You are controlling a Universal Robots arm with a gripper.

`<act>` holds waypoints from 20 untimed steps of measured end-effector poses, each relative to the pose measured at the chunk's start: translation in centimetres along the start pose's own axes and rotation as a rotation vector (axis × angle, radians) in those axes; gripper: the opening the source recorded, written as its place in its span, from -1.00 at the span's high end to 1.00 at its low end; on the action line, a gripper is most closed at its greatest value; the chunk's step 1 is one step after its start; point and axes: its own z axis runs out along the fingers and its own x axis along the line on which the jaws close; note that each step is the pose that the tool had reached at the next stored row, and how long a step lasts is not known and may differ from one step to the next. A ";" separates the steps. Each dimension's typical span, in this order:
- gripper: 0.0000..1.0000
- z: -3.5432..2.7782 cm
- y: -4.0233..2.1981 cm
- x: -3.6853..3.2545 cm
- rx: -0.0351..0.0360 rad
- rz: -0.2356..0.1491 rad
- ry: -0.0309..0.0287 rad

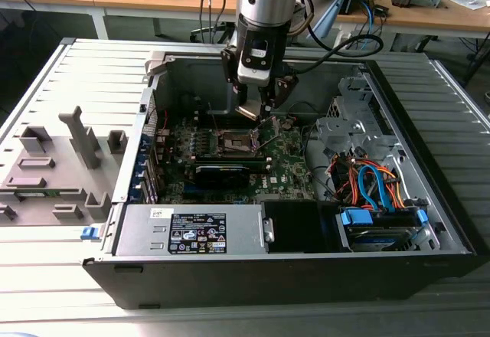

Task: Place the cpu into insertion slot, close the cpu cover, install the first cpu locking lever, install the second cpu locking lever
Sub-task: 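Place the cpu into insertion slot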

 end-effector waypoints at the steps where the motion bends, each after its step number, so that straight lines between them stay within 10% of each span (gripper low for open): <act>1: -0.09 0.00 0.00 0.00 0.0000 0.004 0.0000; 20: -0.09 0.00 0.00 0.00 -0.0006 0.043 0.0001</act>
